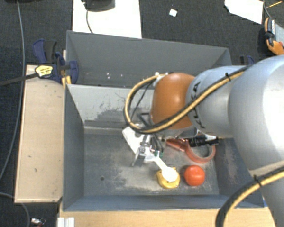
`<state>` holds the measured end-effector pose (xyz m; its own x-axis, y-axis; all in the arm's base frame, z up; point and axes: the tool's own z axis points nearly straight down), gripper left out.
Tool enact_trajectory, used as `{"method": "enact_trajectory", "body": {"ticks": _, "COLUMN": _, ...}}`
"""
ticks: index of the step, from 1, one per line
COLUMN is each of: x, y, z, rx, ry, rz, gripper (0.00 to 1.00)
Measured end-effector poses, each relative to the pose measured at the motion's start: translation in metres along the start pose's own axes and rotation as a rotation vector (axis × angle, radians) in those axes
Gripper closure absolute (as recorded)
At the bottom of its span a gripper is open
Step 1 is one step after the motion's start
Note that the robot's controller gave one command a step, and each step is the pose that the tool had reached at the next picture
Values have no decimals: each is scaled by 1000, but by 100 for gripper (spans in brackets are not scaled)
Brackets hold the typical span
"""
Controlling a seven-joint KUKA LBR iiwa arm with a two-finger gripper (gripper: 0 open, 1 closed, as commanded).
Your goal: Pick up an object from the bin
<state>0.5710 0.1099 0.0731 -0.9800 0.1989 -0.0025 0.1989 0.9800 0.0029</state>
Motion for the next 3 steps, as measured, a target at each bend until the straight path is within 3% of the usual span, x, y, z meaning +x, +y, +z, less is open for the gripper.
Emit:
{"method": "enact_trajectory", "body": {"ticks": 1, "x": 13, "y": -3, "z": -74, "rx": -5, "ry": -11, "rz": -156, "gripper": 0}}
{"method": "enact_trajectory", "body": {"ticks": 2, "x": 39, "y": -21, "z": -26, "rx": 7, "ry": 12, "rz": 160, "gripper": 0}}
{"method": "enact_trajectory", "body": {"ticks": 3, "x": 24, "y": -2, "z": 3, "rx": -5, "ry": -8, "rz": 32, "gripper": 0}}
